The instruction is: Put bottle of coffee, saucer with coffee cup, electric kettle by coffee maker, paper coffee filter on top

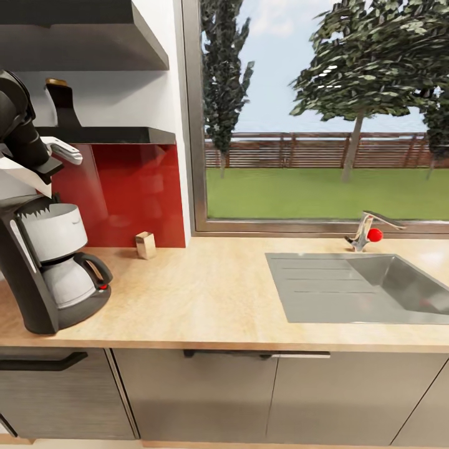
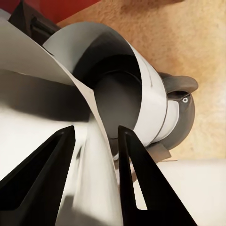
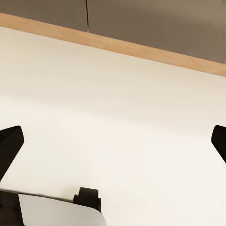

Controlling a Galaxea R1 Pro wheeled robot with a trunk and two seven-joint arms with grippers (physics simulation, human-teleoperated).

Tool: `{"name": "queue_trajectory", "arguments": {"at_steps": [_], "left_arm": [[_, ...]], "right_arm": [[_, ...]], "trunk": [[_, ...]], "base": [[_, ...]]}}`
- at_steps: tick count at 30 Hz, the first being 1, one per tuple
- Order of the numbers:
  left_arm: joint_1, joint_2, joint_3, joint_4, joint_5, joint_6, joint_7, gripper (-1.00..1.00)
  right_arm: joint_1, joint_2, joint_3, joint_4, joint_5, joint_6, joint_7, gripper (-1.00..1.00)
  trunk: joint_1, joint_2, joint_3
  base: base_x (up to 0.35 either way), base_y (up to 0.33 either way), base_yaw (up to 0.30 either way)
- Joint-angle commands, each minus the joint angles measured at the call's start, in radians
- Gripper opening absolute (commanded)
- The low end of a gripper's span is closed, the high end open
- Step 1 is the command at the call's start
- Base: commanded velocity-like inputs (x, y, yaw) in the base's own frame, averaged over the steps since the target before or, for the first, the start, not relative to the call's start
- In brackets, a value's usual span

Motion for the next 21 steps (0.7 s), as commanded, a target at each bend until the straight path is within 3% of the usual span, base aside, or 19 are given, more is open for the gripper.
{"name": "queue_trajectory", "arguments": {"at_steps": [1,21], "left_arm": [[0.0,0.0,0.004,-0.002,-0.011,0.008,-0.008,-1.0],[0.0,0.001,0.005,-0.002,-0.011,0.008,-0.008,-1.0]], "right_arm": [[-0.001,0.0,0.006,0.001,0.002,-0.003,-0.001,1.0],[-0.001,0.0,0.006,0.001,0.003,-0.003,-0.001,1.0]], "trunk": [[0.0,-0.001,-0.001],[0.0,-0.001,-0.001]], "base": [[0.013,0.005,0.0],[0.035,0.001,0.0]]}}
